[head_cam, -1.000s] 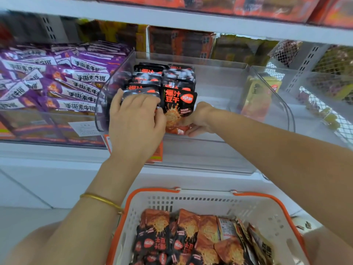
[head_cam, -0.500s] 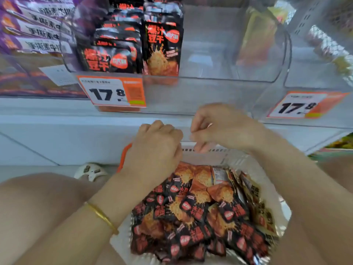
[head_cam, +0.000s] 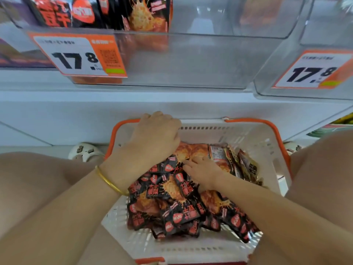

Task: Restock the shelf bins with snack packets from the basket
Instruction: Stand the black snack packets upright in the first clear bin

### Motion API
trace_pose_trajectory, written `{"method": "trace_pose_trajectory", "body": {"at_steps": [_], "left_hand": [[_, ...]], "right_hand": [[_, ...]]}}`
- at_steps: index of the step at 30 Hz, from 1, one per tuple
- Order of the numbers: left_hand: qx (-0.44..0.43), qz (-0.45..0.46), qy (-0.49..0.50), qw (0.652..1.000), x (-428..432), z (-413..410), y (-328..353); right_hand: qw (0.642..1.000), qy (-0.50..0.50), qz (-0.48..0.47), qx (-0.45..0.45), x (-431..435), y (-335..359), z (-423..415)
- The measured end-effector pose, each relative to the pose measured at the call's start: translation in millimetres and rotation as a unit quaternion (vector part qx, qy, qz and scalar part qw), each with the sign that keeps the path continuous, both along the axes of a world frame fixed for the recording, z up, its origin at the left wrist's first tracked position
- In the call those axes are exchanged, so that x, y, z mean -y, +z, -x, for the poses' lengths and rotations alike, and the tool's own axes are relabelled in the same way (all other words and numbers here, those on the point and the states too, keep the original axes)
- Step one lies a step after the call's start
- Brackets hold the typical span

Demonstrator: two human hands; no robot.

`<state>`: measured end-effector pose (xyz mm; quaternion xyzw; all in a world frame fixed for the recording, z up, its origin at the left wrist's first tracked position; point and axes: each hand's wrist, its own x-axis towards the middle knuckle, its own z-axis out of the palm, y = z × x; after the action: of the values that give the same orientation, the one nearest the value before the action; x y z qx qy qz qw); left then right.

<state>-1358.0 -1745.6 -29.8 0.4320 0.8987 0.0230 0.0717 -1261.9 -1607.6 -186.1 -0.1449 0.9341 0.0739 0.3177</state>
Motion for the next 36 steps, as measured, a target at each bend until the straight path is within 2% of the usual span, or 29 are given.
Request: {"method": "trace_pose_trajectory", "body": {"at_steps": [4, 7, 10, 13, 16, 18, 21, 23, 25, 27, 29, 32, 36], "left_hand": [[0.023, 0.012, 0.021, 0.999, 4, 0, 3], [0.094, 0.007, 0.086, 0.992, 6, -1, 3], [0.181, -0.017, 0.129, 0.975, 4, -1, 7], [0.204, -0.094, 0.155, 0.962, 4, 4, 15], [0.241, -0.211, 0.168, 0.932, 12, 12, 34], [0.266, -0.278, 0.159, 0.909, 18, 15, 49], [0.220, -0.380, 0.127, 0.889, 24, 14, 74], [0.147, -0.472, 0.111, 0.862, 26, 15, 96], [0.040, -0.539, 0.098, 0.836, 28, 23, 116], [-0.097, -0.521, 0.099, 0.843, 30, 42, 129], [-0.199, -0.439, 0.111, 0.869, 32, 66, 132], [-0.239, -0.347, 0.141, 0.896, 33, 92, 123], [-0.248, -0.300, 0.182, 0.903, 33, 94, 108]], "right_hand": [[0.981, -0.149, 0.125, -0.009, -5, 16, 9], [0.912, -0.300, 0.275, -0.045, -6, 50, 16], [0.859, -0.352, 0.359, -0.093, -1, 87, 18], [0.799, -0.396, 0.435, -0.125, 0, 108, 19], [0.716, -0.441, 0.535, -0.086, -9, 131, 17], [0.674, -0.448, 0.585, -0.051, -12, 153, 13], [0.629, -0.429, 0.647, -0.030, -9, 194, 11], [0.624, -0.403, 0.668, -0.049, -7, 233, 14], [0.623, -0.383, 0.675, -0.097, -8, 271, 28], [0.617, -0.383, 0.668, -0.160, -10, 302, 55], [0.624, -0.390, 0.637, -0.229, -11, 321, 91], [0.676, -0.409, 0.540, -0.290, -10, 316, 141], [0.802, -0.389, 0.341, -0.299, -7, 282, 187]]}}
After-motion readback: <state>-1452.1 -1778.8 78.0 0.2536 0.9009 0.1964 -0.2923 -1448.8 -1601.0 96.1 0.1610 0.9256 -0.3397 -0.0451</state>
